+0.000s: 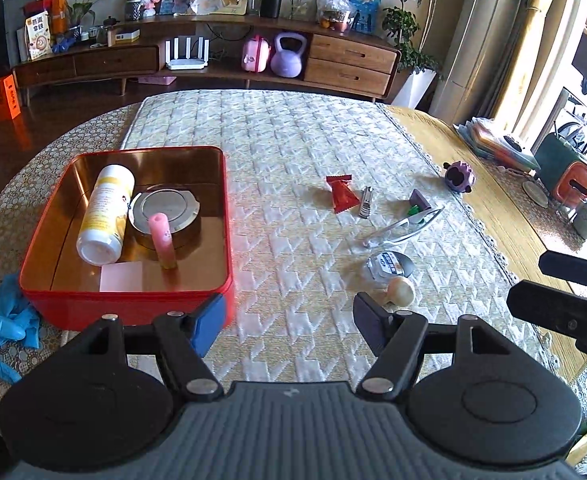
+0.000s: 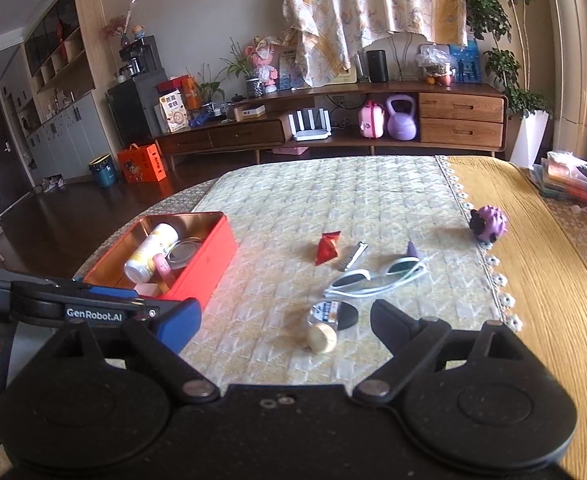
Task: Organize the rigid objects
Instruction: 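Withdraw both tools from the tin back over the table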
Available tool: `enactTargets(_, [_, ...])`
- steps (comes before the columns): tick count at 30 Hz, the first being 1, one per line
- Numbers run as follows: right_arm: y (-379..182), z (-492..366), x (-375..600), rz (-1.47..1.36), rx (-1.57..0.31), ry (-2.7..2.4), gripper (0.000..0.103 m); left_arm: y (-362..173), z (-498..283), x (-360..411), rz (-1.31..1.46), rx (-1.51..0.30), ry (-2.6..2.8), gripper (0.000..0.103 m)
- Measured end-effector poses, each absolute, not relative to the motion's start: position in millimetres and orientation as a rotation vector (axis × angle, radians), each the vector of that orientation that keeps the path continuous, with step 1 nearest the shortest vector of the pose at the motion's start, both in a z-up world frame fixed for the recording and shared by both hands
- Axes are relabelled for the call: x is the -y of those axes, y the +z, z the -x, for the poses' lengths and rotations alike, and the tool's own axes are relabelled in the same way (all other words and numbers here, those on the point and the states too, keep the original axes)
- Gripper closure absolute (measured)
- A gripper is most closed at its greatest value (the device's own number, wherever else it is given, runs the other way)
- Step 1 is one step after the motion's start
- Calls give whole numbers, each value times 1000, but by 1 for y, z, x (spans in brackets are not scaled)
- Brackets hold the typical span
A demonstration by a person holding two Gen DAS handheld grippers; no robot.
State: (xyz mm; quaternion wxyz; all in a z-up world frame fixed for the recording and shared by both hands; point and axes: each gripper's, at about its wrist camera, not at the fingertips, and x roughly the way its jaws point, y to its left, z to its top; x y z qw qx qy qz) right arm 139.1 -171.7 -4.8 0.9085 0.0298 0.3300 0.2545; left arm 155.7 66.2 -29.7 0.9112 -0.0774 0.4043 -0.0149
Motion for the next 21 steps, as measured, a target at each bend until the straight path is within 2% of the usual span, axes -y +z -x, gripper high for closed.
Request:
enactTargets(4, [-15, -131, 191, -61, -688, 502, 1, -31, -154, -52, 162, -814, -40, 20])
enactTargets(12, [-26, -135, 226, -59, -696, 445, 0, -45, -160, -24, 172, -808, -58, 20])
enactTargets(21, [-33, -176, 265, -44, -694, 364, 0, -62, -172, 11, 151, -779, -87, 20])
